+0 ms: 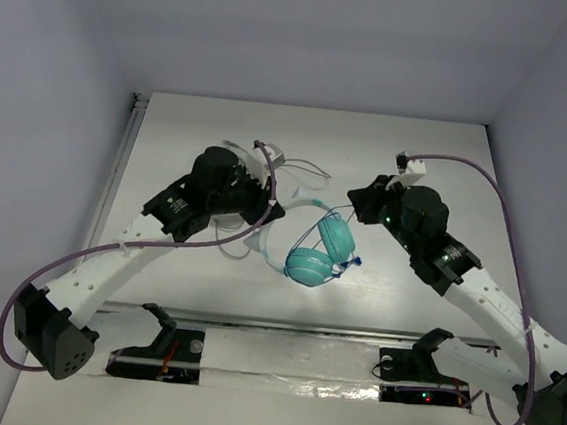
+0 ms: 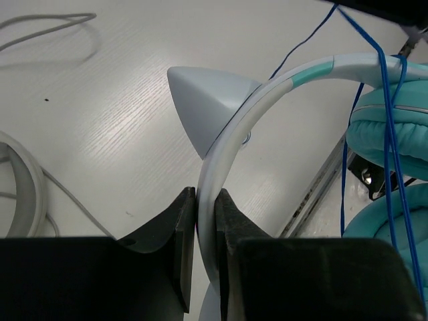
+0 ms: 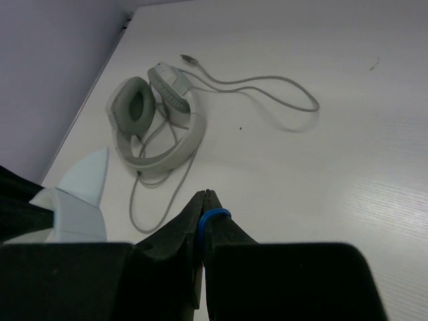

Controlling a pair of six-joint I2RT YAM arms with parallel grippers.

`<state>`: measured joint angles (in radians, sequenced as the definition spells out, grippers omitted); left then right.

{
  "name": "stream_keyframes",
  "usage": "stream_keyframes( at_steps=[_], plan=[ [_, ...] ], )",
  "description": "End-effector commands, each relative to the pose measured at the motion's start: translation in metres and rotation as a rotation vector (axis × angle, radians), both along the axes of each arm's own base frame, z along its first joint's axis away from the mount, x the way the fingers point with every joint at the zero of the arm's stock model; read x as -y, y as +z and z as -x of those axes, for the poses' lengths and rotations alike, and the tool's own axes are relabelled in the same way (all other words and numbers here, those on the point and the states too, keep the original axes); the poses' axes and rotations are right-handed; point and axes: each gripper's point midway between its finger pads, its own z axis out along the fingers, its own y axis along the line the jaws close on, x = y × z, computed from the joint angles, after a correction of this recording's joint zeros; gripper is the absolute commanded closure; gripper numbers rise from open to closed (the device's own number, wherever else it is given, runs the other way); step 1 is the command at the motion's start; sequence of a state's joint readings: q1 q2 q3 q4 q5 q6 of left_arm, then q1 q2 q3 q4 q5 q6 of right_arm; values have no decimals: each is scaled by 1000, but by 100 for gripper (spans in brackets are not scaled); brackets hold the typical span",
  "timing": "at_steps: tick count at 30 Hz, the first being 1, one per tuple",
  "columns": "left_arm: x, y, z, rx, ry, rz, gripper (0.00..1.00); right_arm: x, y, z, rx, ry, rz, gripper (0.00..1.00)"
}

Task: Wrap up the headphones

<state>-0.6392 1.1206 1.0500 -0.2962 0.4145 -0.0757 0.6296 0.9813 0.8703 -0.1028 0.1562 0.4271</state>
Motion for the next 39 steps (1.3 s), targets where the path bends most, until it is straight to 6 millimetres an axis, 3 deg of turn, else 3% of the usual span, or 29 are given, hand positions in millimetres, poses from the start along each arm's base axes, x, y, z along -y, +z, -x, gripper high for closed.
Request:
stream_keyframes(
  at_steps=[1, 5, 10, 14, 19, 26, 29, 31, 32, 34, 35, 37, 39],
  plan=[
    [10, 84, 16, 131, -130, 238, 100, -7, 23, -3, 89, 36, -124, 93],
    [8, 107, 9, 140, -120, 306, 100, 0, 17, -2, 100, 14, -155, 89],
    [12, 134, 0, 138, -72, 374, 100, 1, 0, 1, 105, 12, -182, 63],
    [10, 150, -11, 136, -6, 396, 100, 1, -18, 4, 86, 16, -179, 48],
    [15, 163, -16, 126, 2, 432, 100, -6, -39, 1, 64, 36, -186, 45],
    [11, 198, -23, 183, 39, 471, 100, -16, -70, -9, 15, 49, -143, 38],
    [10, 216, -23, 216, 46, 489, 100, -17, -83, -10, -23, 48, -121, 39],
    [9, 218, -28, 218, 64, 488, 100, -10, -84, -10, -45, -1, -132, 46],
    [9, 219, -29, 219, 67, 489, 100, -4, -78, -6, -31, -15, -151, 63],
    [9, 222, -33, 221, 86, 492, 100, 8, -75, -3, -36, -72, -161, 80],
    [8, 223, -34, 222, 95, 491, 100, 12, -63, 3, -7, -68, -183, 92],
    [7, 223, -39, 220, 114, 483, 100, 11, -59, 11, 3, -34, -196, 91],
    [6, 223, -42, 221, 133, 476, 100, 7, -60, 18, 2, 9, -191, 77]
  ],
)
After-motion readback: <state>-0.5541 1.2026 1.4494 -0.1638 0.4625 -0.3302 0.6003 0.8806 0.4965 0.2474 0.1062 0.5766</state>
